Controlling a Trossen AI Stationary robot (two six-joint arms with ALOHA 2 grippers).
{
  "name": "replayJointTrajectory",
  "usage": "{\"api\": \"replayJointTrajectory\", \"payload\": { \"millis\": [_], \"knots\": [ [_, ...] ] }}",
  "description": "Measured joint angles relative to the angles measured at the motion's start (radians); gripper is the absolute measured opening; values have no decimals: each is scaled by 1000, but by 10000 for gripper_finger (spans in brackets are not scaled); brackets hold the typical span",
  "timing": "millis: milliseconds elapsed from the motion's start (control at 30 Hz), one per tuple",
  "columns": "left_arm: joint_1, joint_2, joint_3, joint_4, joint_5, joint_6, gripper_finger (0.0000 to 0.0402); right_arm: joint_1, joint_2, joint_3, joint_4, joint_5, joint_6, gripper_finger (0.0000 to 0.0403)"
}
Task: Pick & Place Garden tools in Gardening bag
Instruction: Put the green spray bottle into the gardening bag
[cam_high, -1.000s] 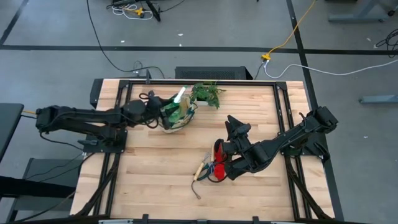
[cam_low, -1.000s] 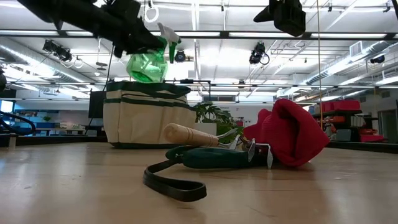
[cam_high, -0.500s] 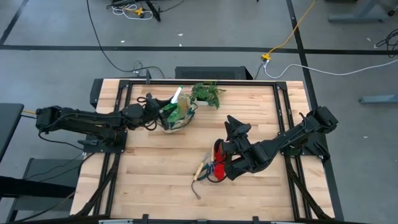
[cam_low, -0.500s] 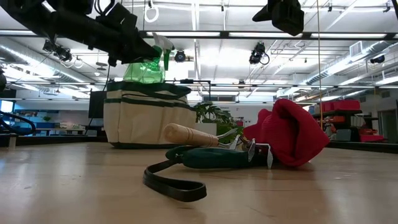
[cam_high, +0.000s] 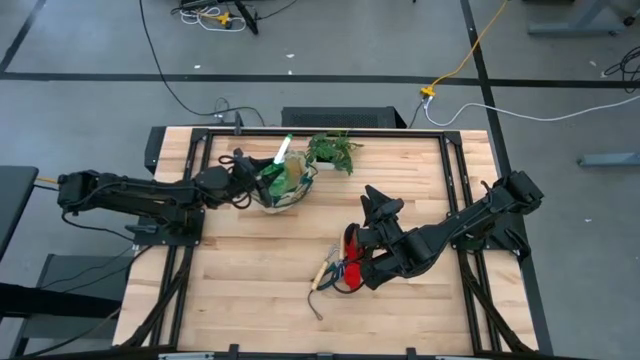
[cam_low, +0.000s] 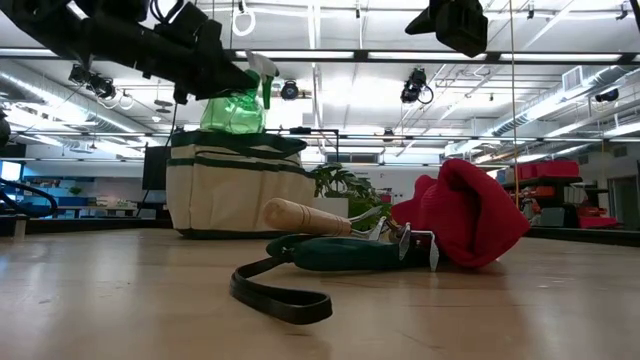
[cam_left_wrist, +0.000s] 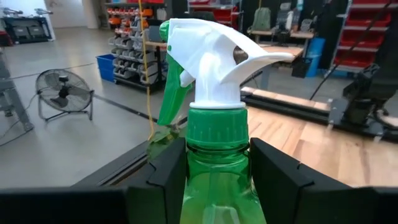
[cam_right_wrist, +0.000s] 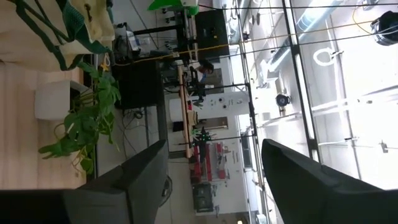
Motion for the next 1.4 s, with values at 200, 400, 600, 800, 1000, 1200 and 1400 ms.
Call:
{"api": "replayJointTrajectory", "payload": {
  "millis": [200, 400, 600, 800, 1000, 1200, 1400],
  "knots": [
    [0, 10, 0, 27, 22, -1, 158, 0, 0, 0, 0, 0, 0, 261],
    [2, 101, 0, 129, 15, 3, 158, 0, 0, 0, 1, 0, 0, 261],
    [42, 197, 0, 216, 34, 13, 158, 0, 0, 0, 1, 0, 0, 261],
    [91, 252, 0, 301, 94, 12, 158, 0, 0, 0, 1, -2, 3, 261],
    [125, 300, 0, 333, 154, -8, 158, 0, 0, 0, 1, -2, 3, 261],
    [135, 366, 0, 375, 170, -30, 158, 0, 0, 0, 1, -2, 3, 261],
    [135, 421, 0, 408, 179, -33, 158, 0, 0, 0, 2, -2, 4, 261]
  ]
}}
